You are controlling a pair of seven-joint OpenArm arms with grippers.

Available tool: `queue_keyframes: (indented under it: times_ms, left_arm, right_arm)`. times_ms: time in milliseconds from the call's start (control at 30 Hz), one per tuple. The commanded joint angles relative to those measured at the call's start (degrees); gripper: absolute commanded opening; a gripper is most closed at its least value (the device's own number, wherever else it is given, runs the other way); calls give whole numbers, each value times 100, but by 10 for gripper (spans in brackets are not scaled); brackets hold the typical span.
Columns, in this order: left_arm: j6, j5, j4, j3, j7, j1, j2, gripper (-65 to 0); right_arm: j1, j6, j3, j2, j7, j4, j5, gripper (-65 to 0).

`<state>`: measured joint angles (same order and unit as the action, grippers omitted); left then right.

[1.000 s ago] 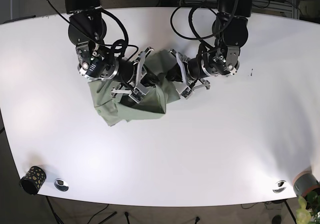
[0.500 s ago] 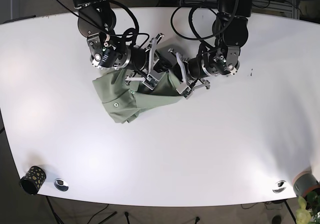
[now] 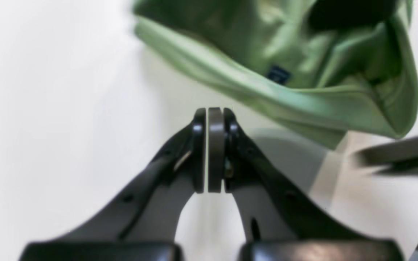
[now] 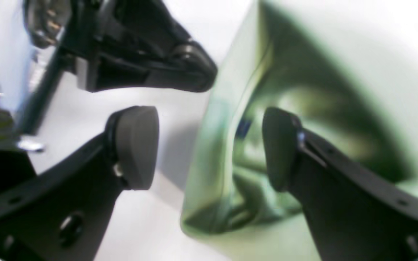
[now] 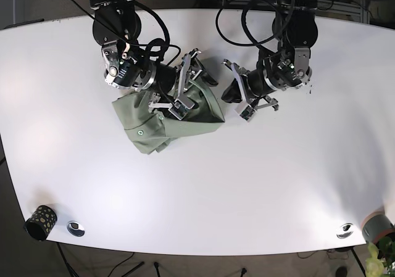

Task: Fold the T-shirt properly
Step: 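Fold the shirt bundle over with both grippers into a compact square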

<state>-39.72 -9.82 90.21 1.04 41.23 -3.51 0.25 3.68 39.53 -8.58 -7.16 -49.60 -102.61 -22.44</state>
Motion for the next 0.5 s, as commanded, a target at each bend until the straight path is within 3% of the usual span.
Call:
queue_keyframes:
  times_ms: [0,233,467]
  left_arm:
    - [-28,-112,442,-20,57,56,-205,-650]
    - [-28,-86,794,164,127,285,-293,-650]
    - [-28,-86,469,797,127,883,-82,-650]
  right_arm:
    - [-83,47,36,-18,174,-495,-117,-250]
    - [-373,47,1363,17,165,-636,-117,-341]
    - [-1111,47,2146,-133,165,410,-108,-501]
